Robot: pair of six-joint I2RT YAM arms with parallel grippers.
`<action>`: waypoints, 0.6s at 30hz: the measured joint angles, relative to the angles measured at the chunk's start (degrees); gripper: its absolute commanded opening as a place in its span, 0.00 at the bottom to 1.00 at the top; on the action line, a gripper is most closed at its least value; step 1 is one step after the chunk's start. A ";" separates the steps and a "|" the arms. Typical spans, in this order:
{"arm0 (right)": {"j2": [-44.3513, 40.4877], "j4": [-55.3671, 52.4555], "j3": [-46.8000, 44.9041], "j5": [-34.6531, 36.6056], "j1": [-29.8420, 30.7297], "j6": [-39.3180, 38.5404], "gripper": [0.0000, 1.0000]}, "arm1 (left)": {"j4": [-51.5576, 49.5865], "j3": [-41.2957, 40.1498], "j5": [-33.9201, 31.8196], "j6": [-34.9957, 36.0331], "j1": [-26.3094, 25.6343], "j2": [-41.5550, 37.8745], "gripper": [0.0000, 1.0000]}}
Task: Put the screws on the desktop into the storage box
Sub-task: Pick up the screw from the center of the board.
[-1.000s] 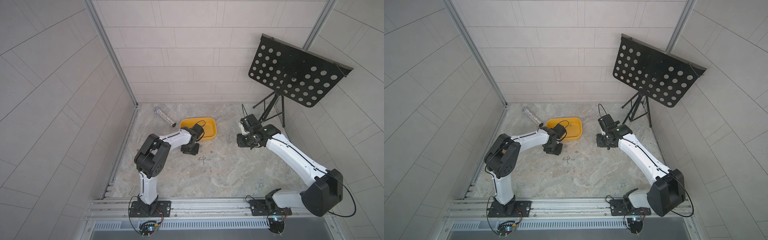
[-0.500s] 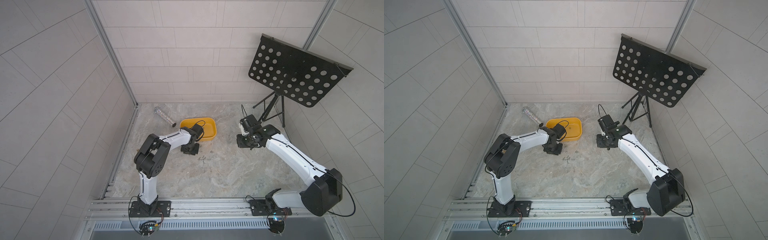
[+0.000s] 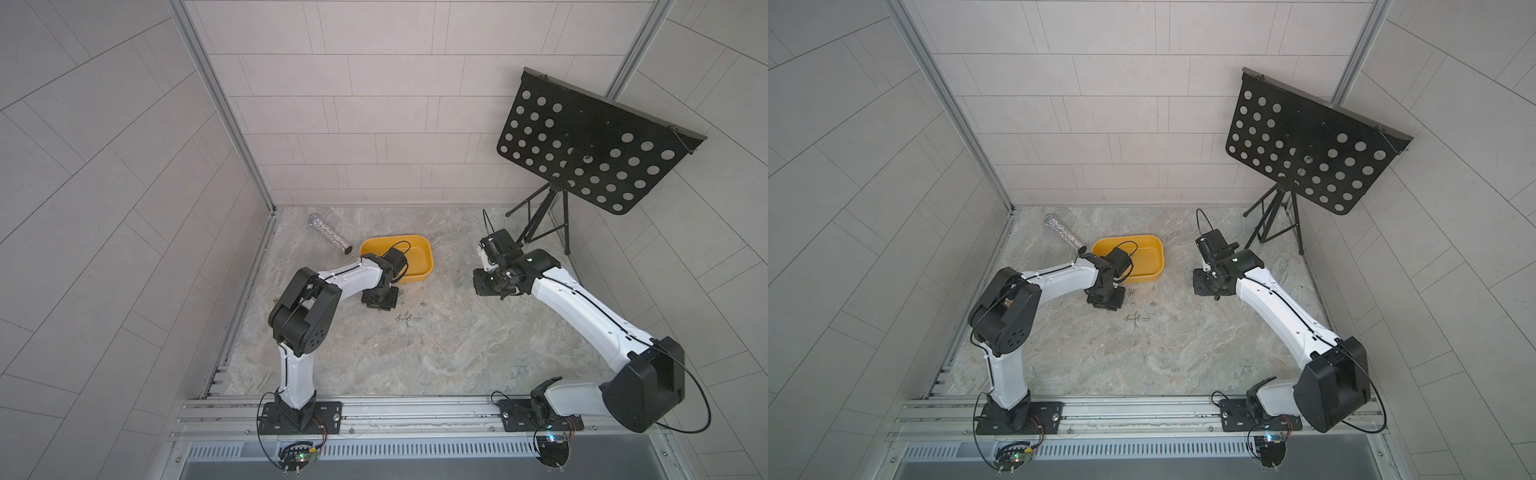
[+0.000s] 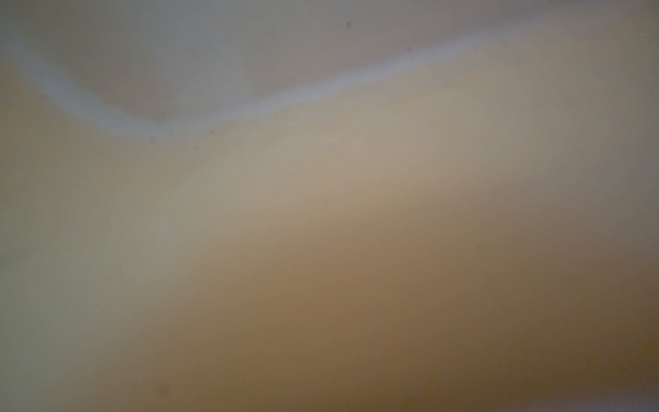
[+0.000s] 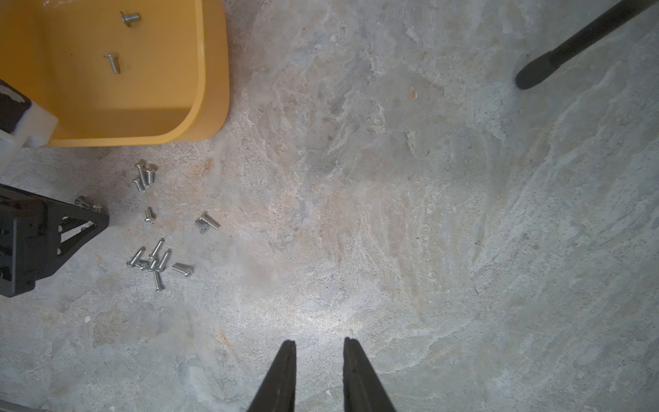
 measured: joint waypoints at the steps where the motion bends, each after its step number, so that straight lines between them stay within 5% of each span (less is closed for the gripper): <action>1: 0.00 0.00 0.00 0.00 0.00 0.00 0.28 | -0.02 0.04 0.00 0.00 -0.13 0.02 0.29; 18: 0.00 0.00 0.00 0.00 0.00 0.00 0.27 | -0.90 1.16 -0.09 -0.07 -1.36 0.85 0.22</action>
